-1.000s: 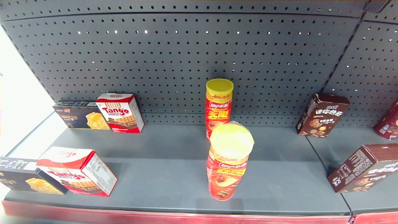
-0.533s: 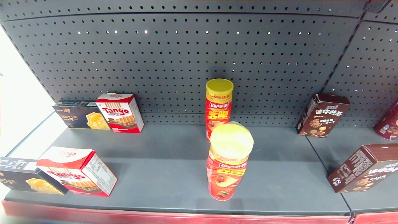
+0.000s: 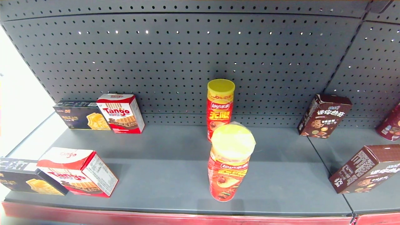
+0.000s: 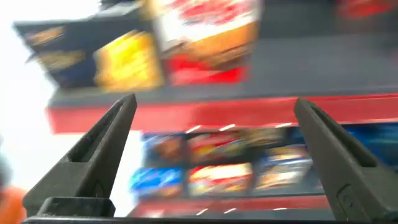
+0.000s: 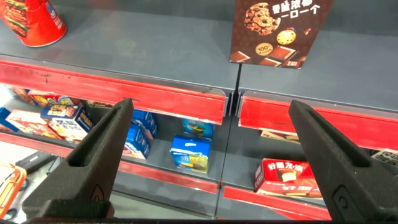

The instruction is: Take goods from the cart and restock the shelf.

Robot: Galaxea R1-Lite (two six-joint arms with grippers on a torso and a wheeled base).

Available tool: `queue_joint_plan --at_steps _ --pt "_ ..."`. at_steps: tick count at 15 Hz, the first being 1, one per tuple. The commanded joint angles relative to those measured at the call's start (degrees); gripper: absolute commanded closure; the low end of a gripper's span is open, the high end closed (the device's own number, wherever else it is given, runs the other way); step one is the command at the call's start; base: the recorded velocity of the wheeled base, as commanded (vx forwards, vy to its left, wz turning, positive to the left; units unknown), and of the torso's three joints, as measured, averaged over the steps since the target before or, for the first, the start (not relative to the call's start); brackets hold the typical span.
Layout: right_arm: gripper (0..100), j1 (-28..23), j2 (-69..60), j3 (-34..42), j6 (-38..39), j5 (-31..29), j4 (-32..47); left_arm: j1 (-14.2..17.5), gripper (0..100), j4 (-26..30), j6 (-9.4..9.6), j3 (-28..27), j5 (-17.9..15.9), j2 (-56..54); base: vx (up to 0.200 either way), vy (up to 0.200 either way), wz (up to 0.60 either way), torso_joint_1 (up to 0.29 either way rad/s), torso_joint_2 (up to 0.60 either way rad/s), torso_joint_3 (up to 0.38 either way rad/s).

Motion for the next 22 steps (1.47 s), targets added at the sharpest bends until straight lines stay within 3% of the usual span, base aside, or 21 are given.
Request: queue_joint_plan --at_steps 1,3,10,11,12,13,15,18,22 --pt "0 0.0 0.1 0.0 0.0 0.0 0.0 -0.2 0 0.6 1.03 0.0 -3.9 0.2 0.0 0.0 0.0 0.0 0.0 0.0" --pt "0 0.0 0.1 0.0 0.0 0.0 0.0 -0.2 0 0.5 -0.91 0.0 -6.9 0.2 0.0 0.0 0.0 0.0 0.0 0.0" --pt "0 -0.7 0.0 -0.4 -2.9 0.3 0.2 -0.2 0 0.7 -0.73 -0.1 -7.1 0.2 0.0 0.0 0.0 0.0 0.0 0.0" --pt "0 -1.0 3.2 -6.9 -2.2 0.5 -0.4 -0.2 0 0.7 -0.73 -0.1 -7.1 0.2 0.0 0.0 0.0 0.0 0.0 0.0" --pt "0 -0.6 19.3 -21.1 0.9 1.1 1.2 -0.2 0 0.5 -0.82 0.0 -7.1 0.2 0.0 0.0 0.0 0.0 0.0 0.0" --pt "0 -0.4 20.7 -21.8 1.5 1.2 1.4 -0.2 0 0.5 -0.73 0.0 -7.1 0.2 0.0 0.0 0.0 0.0 0.0 0.0" --pt "0 6.8 32.2 -28.0 -0.1 8.0 1.4 -0.2 0 0.5 -0.73 0.0 -7.3 0.2 0.0 0.0 0.0 0.0 0.0 0.0" --pt "0 8.8 49.0 -36.0 -2.7 7.8 -4.4 -0.2 0 0.6 -0.82 0.0 -7.4 0.2 0.0 0.0 0.0 0.0 0.0 0.0" --pt "0 13.0 60.2 -37.5 -6.8 8.4 -8.3 -0.2 0 0.6 -1.08 0.0 -7.3 0.2 0.0 0.0 0.0 0.0 0.0 0.0"
